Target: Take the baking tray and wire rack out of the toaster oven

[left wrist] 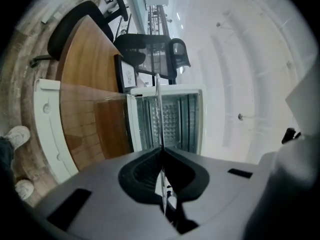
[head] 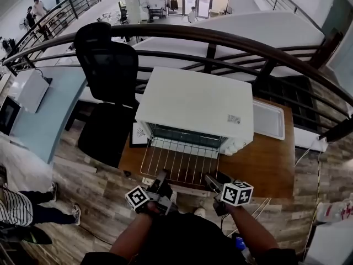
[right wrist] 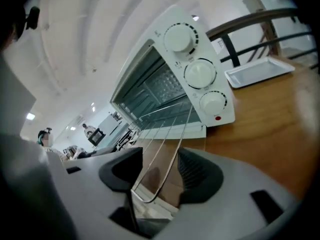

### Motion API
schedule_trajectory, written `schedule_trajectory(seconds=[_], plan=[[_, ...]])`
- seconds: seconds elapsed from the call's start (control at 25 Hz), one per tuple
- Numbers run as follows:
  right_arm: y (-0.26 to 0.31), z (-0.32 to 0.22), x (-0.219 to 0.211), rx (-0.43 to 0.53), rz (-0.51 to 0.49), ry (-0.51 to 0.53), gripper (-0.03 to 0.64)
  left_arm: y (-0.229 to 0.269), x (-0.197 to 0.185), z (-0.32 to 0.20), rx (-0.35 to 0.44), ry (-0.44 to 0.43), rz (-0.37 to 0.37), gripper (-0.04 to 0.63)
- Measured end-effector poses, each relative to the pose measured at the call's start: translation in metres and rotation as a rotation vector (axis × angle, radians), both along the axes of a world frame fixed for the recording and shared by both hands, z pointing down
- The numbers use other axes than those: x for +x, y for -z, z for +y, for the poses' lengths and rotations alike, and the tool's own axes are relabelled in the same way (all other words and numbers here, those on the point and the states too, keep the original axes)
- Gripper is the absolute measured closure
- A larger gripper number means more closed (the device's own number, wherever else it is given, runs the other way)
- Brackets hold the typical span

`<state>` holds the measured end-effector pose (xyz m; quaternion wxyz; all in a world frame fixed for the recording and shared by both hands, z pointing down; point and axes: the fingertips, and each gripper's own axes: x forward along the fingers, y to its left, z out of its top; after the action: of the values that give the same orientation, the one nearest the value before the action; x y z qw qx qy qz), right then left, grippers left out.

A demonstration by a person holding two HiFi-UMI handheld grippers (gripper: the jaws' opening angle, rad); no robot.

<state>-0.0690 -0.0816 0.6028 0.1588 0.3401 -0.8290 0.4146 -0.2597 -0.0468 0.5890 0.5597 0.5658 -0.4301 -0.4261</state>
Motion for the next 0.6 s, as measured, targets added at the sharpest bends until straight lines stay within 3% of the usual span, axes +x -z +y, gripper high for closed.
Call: schedule_trajectory(seconds=[0.08, 0.28, 0.6], plan=[[-0.003, -0.003, 0.004, -0.043, -0.043, -0.043, 0.444, 0.003, 0.001, 0.003, -0.001, -0.004, 0.008, 0.586], [-0.021, 0.006, 0.006, -0.126, -0.022, -0.035, 0.474, 0.011, 0.008, 0.03, 0.013, -0.012, 0.045, 0.586], [0.004, 0.034, 0.004, -0.064, -0.03, 0.039, 0.473, 0.032, 0.01, 0.067, 0.064, -0.05, -0.035, 0.586]])
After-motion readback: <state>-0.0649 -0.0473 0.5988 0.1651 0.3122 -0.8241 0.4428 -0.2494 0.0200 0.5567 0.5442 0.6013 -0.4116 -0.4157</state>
